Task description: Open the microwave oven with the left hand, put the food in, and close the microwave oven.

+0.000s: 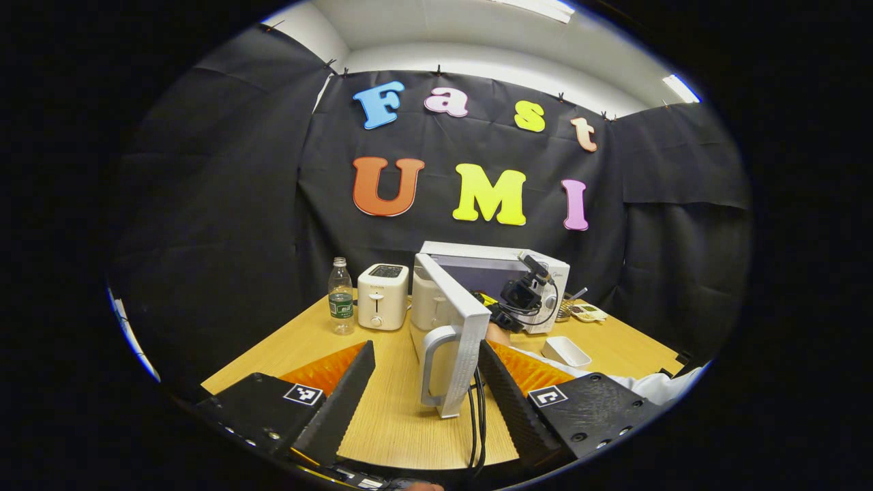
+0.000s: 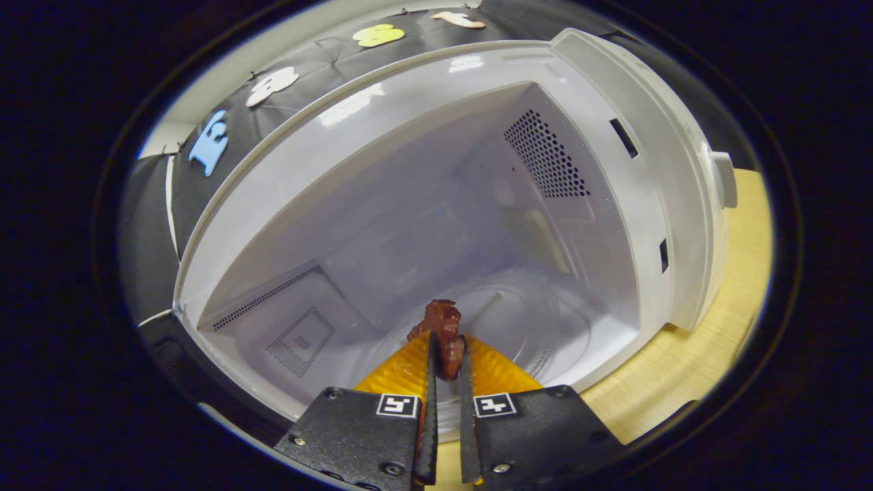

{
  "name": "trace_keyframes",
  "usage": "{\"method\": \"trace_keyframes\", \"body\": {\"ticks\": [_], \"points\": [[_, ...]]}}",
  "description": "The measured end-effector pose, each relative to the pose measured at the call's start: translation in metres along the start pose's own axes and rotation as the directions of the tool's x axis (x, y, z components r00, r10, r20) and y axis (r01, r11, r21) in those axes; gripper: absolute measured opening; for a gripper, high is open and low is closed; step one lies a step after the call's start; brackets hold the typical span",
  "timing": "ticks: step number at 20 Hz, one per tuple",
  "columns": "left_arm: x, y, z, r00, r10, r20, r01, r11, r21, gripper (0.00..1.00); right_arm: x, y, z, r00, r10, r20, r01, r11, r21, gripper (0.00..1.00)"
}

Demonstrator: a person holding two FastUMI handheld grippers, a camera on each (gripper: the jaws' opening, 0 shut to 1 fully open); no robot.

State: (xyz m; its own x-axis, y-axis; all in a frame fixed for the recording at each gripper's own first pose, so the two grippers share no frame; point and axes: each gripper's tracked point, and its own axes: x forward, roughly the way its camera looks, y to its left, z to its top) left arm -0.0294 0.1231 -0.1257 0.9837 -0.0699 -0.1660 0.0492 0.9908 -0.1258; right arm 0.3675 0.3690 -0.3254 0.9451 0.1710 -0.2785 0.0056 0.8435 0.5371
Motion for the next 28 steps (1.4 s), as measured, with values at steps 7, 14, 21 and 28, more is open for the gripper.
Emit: {"method": "trace_keyframes", "body": {"ticks": [7,14,21,28], "points": [[-0.009,-0.007,0.006,1.000,-0.018,0.025,0.018,1.000,0.014,0.94,-0.002,-0.019,-0.011,0.993,-0.091,-0.076,0.077,0.982,-0.175,0.39],[-0.026,-0.007,0.012,0.999,-0.010,0.048,0.010,1.000,0.011,0.93,-0.035,-0.003,0.026,0.998,-0.058,-0.019,0.046,0.923,-0.382,0.95],[-0.050,-0.009,0.020,0.998,0.017,0.065,-0.019,0.999,0.027,0.93,-0.100,0.006,0.076,1.000,0.007,0.026,0.004,0.907,-0.421,0.90],[-0.069,-0.010,0.035,0.993,0.056,0.108,-0.062,0.997,0.053,0.94,-0.161,-0.022,0.120,0.995,0.001,0.100,0.051,0.855,-0.516,0.98]]}}
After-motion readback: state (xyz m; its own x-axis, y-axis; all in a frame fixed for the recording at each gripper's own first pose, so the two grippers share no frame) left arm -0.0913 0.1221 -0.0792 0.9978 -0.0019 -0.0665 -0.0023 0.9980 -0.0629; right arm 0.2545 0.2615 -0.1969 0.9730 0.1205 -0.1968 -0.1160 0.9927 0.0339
